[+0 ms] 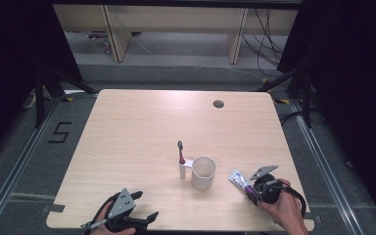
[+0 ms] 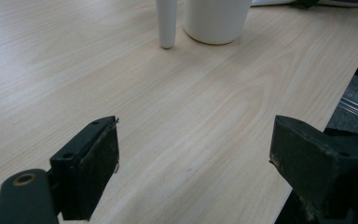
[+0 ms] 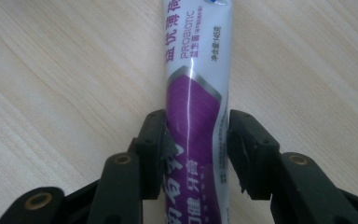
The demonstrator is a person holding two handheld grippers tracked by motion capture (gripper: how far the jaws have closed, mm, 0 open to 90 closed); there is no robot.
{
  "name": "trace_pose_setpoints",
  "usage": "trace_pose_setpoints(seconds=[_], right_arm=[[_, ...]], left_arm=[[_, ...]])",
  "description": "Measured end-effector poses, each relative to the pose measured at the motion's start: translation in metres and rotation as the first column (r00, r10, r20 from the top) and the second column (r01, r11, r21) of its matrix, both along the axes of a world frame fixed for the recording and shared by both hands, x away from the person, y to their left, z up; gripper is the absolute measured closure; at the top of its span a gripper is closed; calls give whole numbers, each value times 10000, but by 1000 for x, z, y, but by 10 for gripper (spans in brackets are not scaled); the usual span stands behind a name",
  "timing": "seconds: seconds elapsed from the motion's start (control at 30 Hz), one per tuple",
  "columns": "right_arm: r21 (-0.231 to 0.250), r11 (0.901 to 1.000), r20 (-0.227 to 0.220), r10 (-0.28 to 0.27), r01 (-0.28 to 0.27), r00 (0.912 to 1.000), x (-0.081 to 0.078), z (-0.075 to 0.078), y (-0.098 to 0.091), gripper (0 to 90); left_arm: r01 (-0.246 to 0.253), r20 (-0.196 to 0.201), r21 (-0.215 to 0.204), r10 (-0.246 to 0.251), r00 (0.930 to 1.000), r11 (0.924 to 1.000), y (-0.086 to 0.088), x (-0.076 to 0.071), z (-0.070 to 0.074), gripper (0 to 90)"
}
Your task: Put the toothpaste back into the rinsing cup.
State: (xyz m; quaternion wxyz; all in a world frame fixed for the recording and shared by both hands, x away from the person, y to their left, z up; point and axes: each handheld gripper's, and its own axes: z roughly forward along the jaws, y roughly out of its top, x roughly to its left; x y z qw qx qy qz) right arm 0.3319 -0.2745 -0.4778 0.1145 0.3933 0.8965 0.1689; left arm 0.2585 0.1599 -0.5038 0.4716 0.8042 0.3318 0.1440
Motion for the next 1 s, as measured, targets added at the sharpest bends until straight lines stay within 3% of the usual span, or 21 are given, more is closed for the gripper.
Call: trace_pose_setpoints(seconds=[0.1, 0.17, 0.2, 0.27, 0.3, 0.5, 0.53, 0.7, 0.73, 0.9, 1.0], right_arm=[[-315, 9995, -129, -94, 90, 9999, 0, 2, 4, 616], [-630, 9979, -4, 141, -140, 9999, 4, 7, 5, 712], [-630, 9979, -4, 141, -140, 9999, 4, 7, 5, 712], [-653, 9976, -190, 221, -233, 9996, 7, 7, 4, 724], [-845, 9962, -521, 169, -213, 9985, 10, 5, 4, 741], [-885, 9952, -783, 342, -411, 9963, 14, 5, 3, 750], [-921, 9941, -1074, 475, -575, 9931, 16, 6, 4, 750], [-1121, 9896, -1425, 743, -906, 9870, 22, 7, 6, 749], [-1187, 9904, -1565, 513, -704, 9863, 22, 7, 7, 750], [-1420, 9819, -1708, 1007, -1257, 9801, 27, 6, 9, 749], [-1505, 9821, -1851, 847, -1134, 9791, 27, 5, 10, 750]], left_arm=[[11, -4, -1, -11, 10000, 10000, 0, 0, -1, 152], [-3, 14, -42, 4, 10000, 10000, 0, 0, 0, 152], [-3, 14, -42, 4, 10000, 10000, 0, 0, 0, 152], [34, -34, 117, -34, 10000, 9999, 0, 0, 0, 152], [39, -65, 4, -39, 10000, 10000, -1, -1, -1, 152], [113, -49, 42, -113, 9999, 9999, -1, 0, -2, 152], [104, -31, 44, -104, 9999, 9999, -2, 1, -2, 152], [122, -28, 13, -122, 9999, 9999, -2, 1, -2, 153], [122, -28, 13, -122, 9999, 9999, -2, 1, -2, 153], [115, -68, 148, -114, 9999, 9998, -2, 0, -2, 153], [120, -117, 60, -119, 9999, 9999, -3, -1, -2, 153]])
